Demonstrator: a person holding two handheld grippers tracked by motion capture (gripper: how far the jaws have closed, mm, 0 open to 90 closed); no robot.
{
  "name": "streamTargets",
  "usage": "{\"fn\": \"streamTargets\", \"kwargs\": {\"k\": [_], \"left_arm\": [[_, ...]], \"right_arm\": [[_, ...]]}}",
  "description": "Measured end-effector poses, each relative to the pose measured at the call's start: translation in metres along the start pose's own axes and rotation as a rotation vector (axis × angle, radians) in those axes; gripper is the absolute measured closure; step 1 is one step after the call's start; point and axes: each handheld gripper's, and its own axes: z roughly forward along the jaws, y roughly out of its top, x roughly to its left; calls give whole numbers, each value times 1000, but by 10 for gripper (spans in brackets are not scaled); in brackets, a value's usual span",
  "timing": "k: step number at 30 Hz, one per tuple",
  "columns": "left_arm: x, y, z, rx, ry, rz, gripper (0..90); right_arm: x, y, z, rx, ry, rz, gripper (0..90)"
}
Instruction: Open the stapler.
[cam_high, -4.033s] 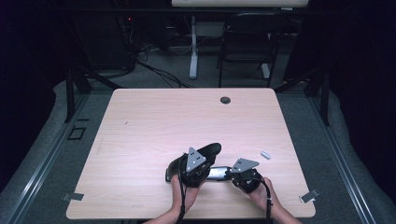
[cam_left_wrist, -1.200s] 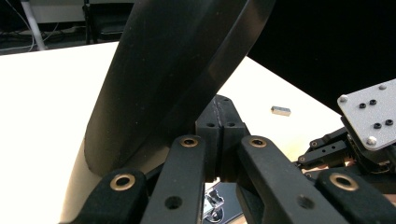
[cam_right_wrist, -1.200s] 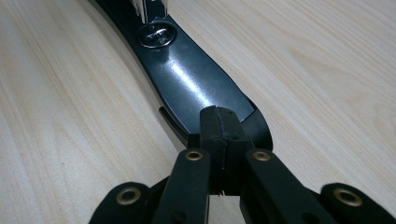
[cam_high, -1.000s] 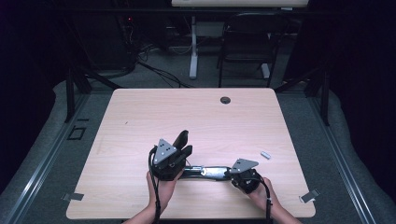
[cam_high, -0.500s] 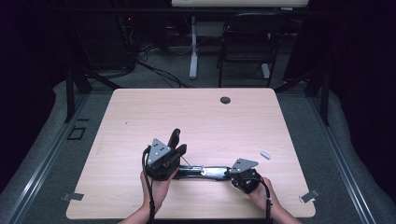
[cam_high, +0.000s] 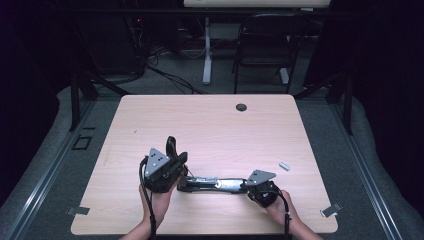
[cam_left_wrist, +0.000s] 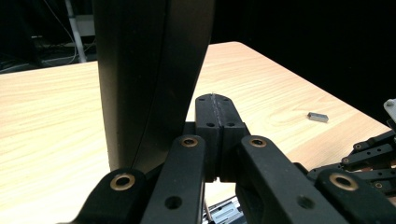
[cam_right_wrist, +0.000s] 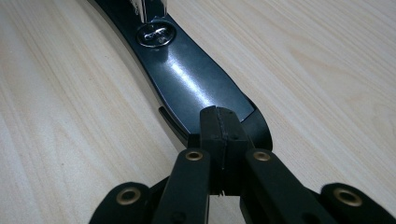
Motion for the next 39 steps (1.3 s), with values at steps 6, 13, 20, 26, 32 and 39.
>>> {"fn": "streamTargets", "kwargs": {"k": [6, 13, 20, 26, 32, 39], "left_arm": [[0, 0, -1, -3, 7, 3, 900], [1, -1, -2, -9, 17, -4, 900], [2, -2, -3, -5, 29, -1, 900], [4, -3, -4, 6, 31, 4, 900], [5, -3, -4, 9, 37, 6, 900], [9, -4, -5, 15, 26, -5, 900]], "right_arm": [[0, 0, 0, -5, 0, -2, 900], [0, 0, 0, -8, 1, 0, 900], [0, 0, 0, -4, -1, -5, 900], [0, 0, 0, -6, 1, -2, 900], [0, -1, 0, -8, 1, -1, 900], [0, 0, 0, -4, 0, -3, 900]]}}
